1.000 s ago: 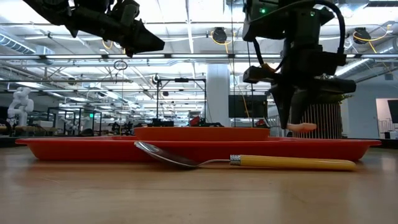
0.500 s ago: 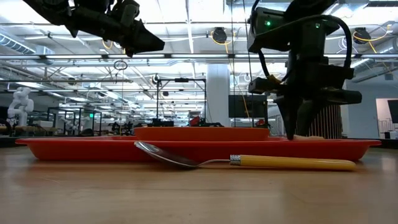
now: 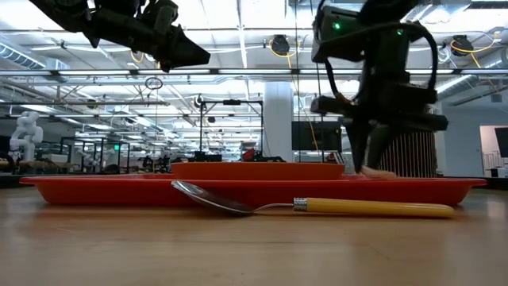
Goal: Pick and place plate/cup/fork/spoon on tray
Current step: Put the light orange fork on the serving tray
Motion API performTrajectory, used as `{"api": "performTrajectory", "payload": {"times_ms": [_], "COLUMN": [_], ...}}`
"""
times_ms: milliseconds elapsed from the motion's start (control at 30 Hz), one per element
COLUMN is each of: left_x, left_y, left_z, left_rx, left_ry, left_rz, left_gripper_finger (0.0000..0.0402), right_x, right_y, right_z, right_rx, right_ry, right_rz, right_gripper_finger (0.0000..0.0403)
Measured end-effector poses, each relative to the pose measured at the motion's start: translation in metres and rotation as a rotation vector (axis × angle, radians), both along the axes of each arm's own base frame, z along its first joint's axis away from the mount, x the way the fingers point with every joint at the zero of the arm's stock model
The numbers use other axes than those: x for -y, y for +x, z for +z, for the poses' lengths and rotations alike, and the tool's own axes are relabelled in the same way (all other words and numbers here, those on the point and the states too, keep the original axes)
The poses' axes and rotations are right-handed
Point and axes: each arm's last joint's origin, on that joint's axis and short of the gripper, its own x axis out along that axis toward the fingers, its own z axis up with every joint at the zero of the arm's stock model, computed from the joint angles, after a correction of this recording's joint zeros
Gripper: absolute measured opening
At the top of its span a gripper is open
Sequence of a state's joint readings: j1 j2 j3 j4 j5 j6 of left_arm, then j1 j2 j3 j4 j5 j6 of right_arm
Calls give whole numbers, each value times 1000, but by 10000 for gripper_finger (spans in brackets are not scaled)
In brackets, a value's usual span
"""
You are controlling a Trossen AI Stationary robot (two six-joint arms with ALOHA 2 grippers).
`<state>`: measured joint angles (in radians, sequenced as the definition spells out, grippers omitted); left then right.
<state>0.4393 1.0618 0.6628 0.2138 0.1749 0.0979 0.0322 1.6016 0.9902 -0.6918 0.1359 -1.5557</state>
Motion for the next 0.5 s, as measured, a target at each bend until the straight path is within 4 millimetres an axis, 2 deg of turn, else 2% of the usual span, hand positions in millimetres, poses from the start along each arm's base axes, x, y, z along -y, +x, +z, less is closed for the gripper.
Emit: {"api": "performTrajectory", "payload": {"times_ms": [233,500], "left_x": [0,1], "left_y": [0,-2], "left_z": [0,-7], "left_rx": [-3,-75], "left_ry": [10,-19], "left_rz": [-1,-3], "left_gripper_finger": [117,118], "right_x": [0,-1], "right_y": [21,38], "right_z": [40,68], "right_rx": [77,213], "right_ry": [-16,19], "right_rz": [-1,-28], "right_gripper_finger": [36,36]}}
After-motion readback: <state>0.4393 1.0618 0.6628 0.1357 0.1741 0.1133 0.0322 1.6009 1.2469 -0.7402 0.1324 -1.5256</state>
